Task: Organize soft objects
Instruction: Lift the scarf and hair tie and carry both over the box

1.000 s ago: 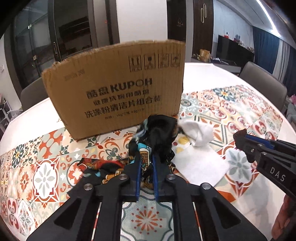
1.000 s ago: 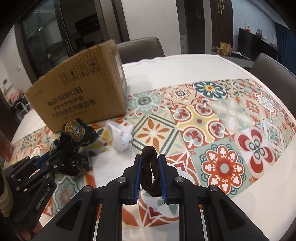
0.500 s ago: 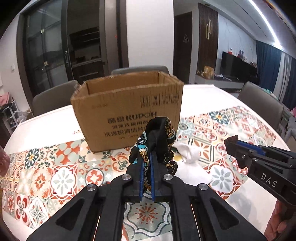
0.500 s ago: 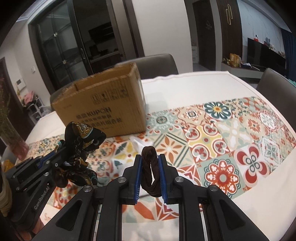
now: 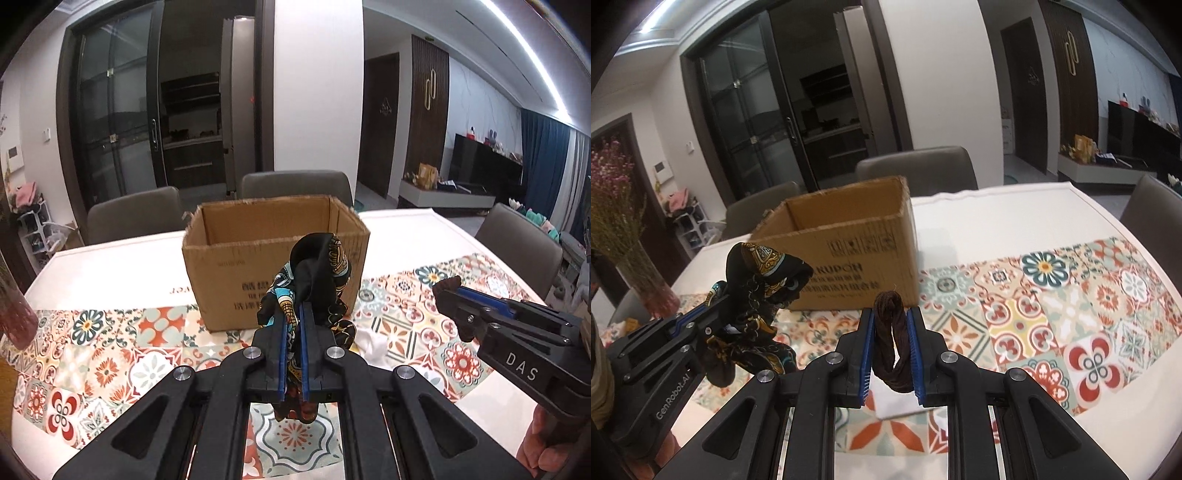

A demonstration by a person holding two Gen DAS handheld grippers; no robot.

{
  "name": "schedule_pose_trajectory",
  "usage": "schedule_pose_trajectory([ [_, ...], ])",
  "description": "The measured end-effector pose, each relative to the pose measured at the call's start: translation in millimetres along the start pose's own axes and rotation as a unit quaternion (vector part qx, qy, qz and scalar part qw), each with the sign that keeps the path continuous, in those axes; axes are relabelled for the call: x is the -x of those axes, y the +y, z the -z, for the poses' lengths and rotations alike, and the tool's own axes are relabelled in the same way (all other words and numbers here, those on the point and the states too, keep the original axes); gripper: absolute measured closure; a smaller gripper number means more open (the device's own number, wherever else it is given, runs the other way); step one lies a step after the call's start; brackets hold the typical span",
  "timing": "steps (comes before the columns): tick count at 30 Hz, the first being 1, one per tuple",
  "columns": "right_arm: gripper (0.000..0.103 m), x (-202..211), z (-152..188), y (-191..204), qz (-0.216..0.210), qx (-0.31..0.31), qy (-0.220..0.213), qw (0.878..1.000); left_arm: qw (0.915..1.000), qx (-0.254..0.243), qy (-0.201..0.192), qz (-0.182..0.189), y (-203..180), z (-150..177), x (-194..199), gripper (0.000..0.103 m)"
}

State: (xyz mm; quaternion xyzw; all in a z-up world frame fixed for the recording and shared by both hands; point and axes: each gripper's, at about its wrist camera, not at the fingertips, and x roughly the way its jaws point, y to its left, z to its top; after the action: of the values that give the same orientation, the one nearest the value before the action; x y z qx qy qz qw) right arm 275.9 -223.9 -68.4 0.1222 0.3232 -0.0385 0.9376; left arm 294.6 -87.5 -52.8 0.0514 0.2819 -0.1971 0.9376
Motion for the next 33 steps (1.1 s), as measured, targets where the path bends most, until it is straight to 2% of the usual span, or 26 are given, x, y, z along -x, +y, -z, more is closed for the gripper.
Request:
schedule_pose_trajectory([
  [14, 0.084, 22.1, -44.4, 20.7, -0.044, 0.028, -0.049, 0.997, 0.9978, -0.004, -0.064, -0.016, 6.1, -44.4, 25.2, 0.095],
  [23, 0.084, 19.8, -76.2, 28.7, -0.056, 0.046, -0.079, 0.994, 0.9962, -0.003, -0.085, -0.018, 11.7, -72.5, 20.3, 0.095],
  [33, 0.084, 7.8, -114.2, 34.1, -0.055, 0.057, -0.111, 0.991, 0.9936, -0.023, -0.107, -0.030, 16.5, -104.5, 4.0, 0.095],
])
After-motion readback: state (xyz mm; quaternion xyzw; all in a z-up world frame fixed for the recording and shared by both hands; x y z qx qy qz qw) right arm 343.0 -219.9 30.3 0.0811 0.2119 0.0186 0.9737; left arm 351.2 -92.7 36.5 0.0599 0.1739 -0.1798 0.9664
